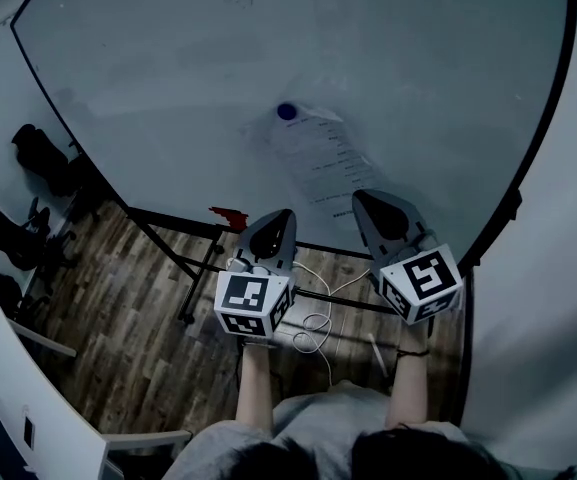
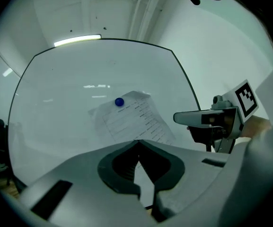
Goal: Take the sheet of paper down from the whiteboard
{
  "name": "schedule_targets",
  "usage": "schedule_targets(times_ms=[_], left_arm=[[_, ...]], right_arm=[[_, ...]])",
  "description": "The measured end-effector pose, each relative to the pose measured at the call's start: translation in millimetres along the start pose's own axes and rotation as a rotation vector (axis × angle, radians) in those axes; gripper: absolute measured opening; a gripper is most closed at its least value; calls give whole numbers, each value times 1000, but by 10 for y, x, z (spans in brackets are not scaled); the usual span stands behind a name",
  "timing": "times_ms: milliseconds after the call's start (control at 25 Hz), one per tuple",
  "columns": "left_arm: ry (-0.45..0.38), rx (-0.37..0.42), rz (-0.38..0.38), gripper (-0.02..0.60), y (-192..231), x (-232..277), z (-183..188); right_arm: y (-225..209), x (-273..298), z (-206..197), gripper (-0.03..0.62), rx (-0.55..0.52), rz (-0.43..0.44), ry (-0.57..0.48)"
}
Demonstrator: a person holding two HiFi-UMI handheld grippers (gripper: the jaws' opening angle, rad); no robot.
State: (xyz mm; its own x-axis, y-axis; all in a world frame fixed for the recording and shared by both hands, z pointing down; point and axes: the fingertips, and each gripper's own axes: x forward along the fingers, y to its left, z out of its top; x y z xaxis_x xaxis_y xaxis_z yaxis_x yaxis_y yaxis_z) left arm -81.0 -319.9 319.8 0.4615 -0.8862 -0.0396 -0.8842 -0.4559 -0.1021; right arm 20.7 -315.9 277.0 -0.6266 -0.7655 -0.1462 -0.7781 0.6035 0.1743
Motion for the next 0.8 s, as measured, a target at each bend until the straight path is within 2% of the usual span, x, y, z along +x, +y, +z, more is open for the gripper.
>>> schedule_targets(times_ms=[280,520,800], left_arm=[[-64,-36,35,6,136,209,274],[-94,-31,18,6,195,361,469],[-80,34,6,6,337,555,609]], right_arm=[[-268,51,22,2,-30,-42,57],[-343,139,51,2,-54,-38,75],[-417,235,65,4,-96,-81,105]])
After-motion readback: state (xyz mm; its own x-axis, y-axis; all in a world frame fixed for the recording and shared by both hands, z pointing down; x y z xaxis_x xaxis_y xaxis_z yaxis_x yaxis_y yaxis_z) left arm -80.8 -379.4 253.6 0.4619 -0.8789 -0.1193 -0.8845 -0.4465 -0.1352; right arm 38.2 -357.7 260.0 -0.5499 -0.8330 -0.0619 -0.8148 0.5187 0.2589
